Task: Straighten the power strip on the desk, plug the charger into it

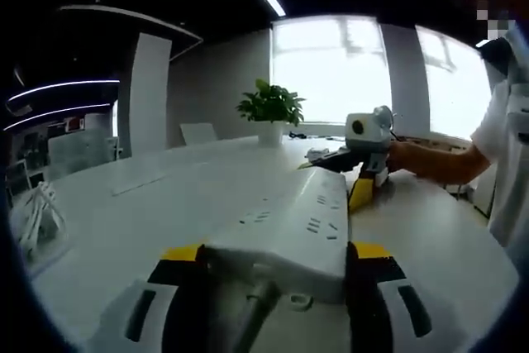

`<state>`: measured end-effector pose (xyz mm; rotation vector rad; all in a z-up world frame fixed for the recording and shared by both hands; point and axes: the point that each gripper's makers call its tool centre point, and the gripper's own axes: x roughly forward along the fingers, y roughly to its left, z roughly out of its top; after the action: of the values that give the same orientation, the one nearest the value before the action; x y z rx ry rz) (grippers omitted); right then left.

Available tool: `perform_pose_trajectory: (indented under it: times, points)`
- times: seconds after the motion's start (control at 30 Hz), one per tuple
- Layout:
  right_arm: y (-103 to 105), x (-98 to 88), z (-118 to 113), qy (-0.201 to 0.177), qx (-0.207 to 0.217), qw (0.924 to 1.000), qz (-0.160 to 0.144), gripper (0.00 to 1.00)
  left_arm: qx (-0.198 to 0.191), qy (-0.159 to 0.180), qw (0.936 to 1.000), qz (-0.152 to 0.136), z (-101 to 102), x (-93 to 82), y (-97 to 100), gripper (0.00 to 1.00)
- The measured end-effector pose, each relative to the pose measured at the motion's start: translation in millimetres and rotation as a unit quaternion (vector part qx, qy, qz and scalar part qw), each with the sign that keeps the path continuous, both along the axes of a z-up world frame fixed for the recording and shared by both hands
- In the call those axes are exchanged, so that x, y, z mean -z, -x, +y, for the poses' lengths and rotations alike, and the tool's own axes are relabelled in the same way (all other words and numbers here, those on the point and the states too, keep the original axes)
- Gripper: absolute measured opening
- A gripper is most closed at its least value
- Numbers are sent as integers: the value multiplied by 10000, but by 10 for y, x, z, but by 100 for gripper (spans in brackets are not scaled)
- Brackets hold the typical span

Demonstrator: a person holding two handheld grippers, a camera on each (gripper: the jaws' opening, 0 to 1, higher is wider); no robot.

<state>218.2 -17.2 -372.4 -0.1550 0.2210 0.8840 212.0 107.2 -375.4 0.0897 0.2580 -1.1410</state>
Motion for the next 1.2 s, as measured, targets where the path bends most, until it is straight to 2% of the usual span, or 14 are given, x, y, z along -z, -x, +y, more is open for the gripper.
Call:
perform_pose_trajectory:
  times: [0.67,0.9,0.97,1.03,1.2]
  points:
    - [-12,-25,-2,22,46,9999,-90,75,-29,49,10000,-23,4,-9,-8,70]
    - [10,-71,-53,275,107,9987,-411,75,-36,69,10000,-34,8,-13,1,70]
    - [2,-122,-138,489,216,9963,-667,75,-49,70,10000,-34,9,-12,3,70]
    - [23,-191,-153,542,174,9941,-926,75,-60,71,10000,-35,9,-12,4,70]
    - [36,-291,-228,522,232,9928,-1050,74,-64,73,9999,-35,10,-10,1,70]
